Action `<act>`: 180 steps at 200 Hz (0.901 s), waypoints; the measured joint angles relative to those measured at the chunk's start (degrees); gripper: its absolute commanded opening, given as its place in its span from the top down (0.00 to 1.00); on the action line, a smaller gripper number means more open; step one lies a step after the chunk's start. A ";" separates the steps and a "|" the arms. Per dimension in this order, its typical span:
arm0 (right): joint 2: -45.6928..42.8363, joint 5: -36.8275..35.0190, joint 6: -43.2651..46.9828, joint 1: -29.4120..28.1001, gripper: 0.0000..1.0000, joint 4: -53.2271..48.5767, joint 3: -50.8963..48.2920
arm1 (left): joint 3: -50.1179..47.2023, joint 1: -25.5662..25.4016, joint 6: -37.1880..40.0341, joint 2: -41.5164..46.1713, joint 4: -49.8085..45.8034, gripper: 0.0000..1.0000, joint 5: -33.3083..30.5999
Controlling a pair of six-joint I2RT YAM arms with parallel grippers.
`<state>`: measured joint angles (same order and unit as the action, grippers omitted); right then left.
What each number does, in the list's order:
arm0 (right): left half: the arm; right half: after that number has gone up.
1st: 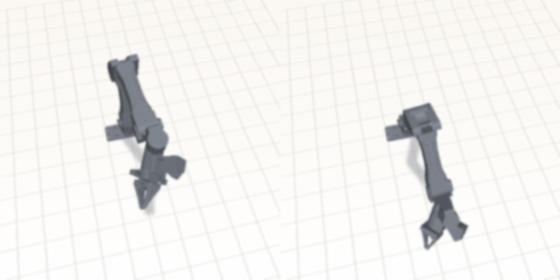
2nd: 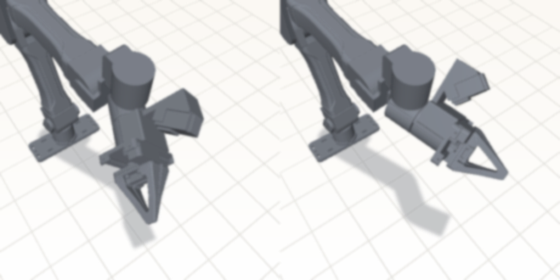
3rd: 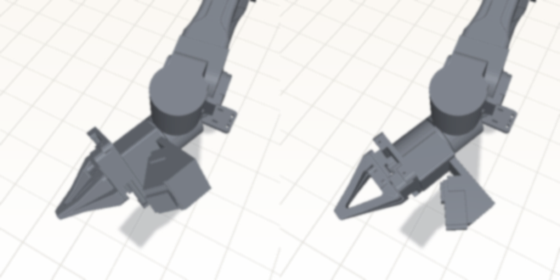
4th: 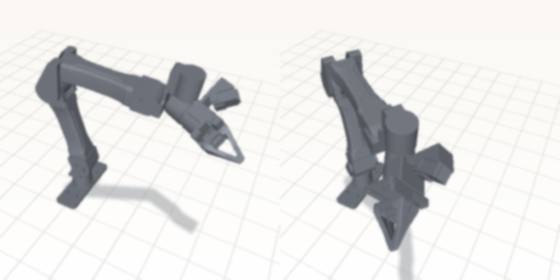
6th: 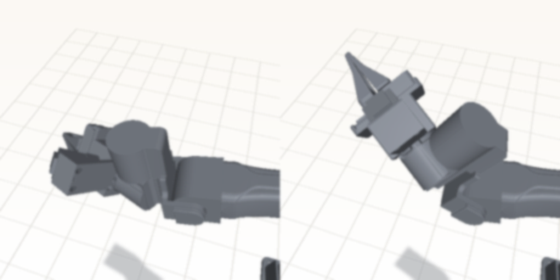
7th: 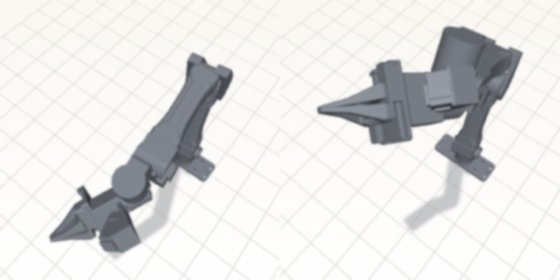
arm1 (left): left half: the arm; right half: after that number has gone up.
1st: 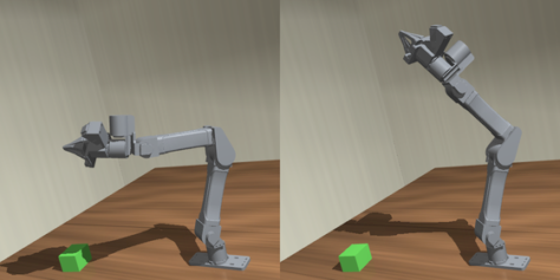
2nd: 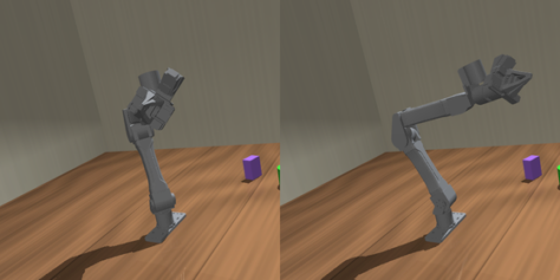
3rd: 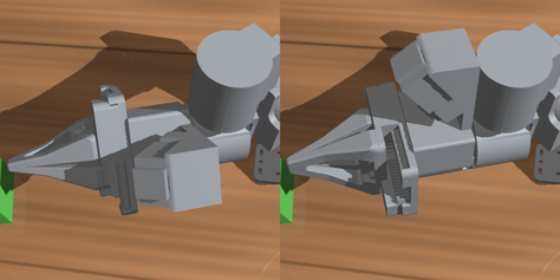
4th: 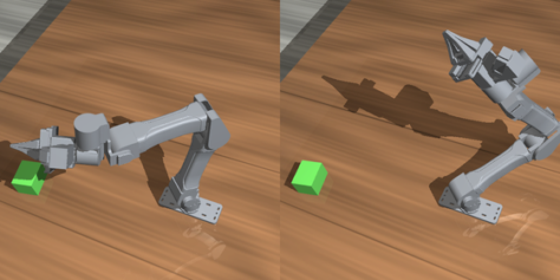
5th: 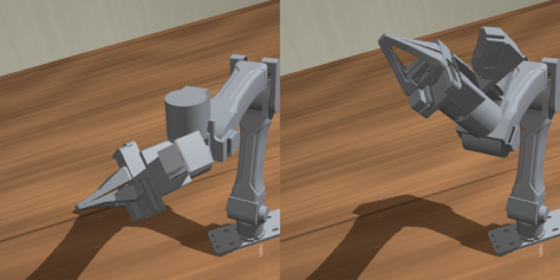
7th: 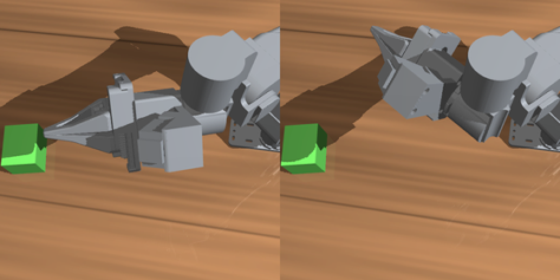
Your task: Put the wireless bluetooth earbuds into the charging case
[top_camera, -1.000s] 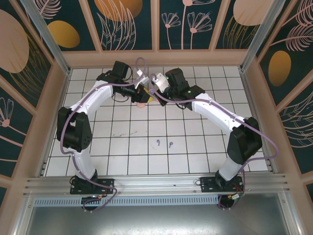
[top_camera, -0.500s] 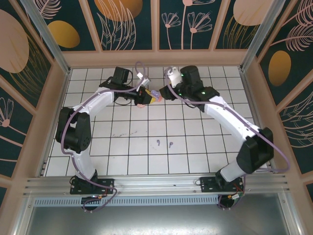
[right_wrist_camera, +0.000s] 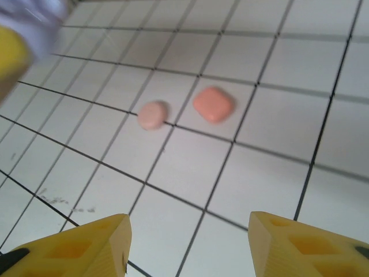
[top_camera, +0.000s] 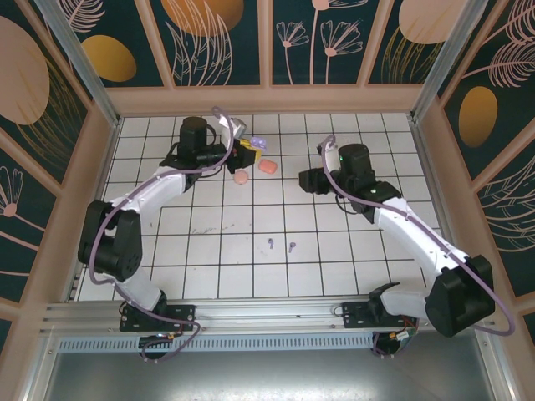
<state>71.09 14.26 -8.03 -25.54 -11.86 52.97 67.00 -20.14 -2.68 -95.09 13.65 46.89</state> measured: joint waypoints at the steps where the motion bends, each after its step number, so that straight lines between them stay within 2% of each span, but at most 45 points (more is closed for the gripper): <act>1: 0.02 -0.07 -0.11 0.00 0.44 0.00 -0.11 | -0.11 0.00 -0.09 0.11 0.22 1.00 -0.17; 36: 1.11 -2.99 -5.97 0.00 0.44 0.74 -3.23 | -4.83 0.00 -2.71 6.56 9.38 1.00 -6.01; 86: 2.51 -7.10 -9.92 -1.42 0.43 1.07 -3.65 | -8.59 0.00 -5.25 13.40 18.71 1.00 -12.50; 134: 6.82 -11.10 -11.91 -6.14 0.43 0.63 -1.36 | -15.87 0.00 -8.68 17.97 27.10 1.00 -19.26; 180: 13.27 -14.73 -14.73 -13.75 0.44 -1.68 3.61 | -22.47 0.00 -11.19 18.56 33.40 1.00 -25.86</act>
<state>84.36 -0.47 -22.76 -39.29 -13.54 56.58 44.53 -20.14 -13.87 -76.53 47.05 21.04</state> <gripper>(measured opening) 0.563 0.221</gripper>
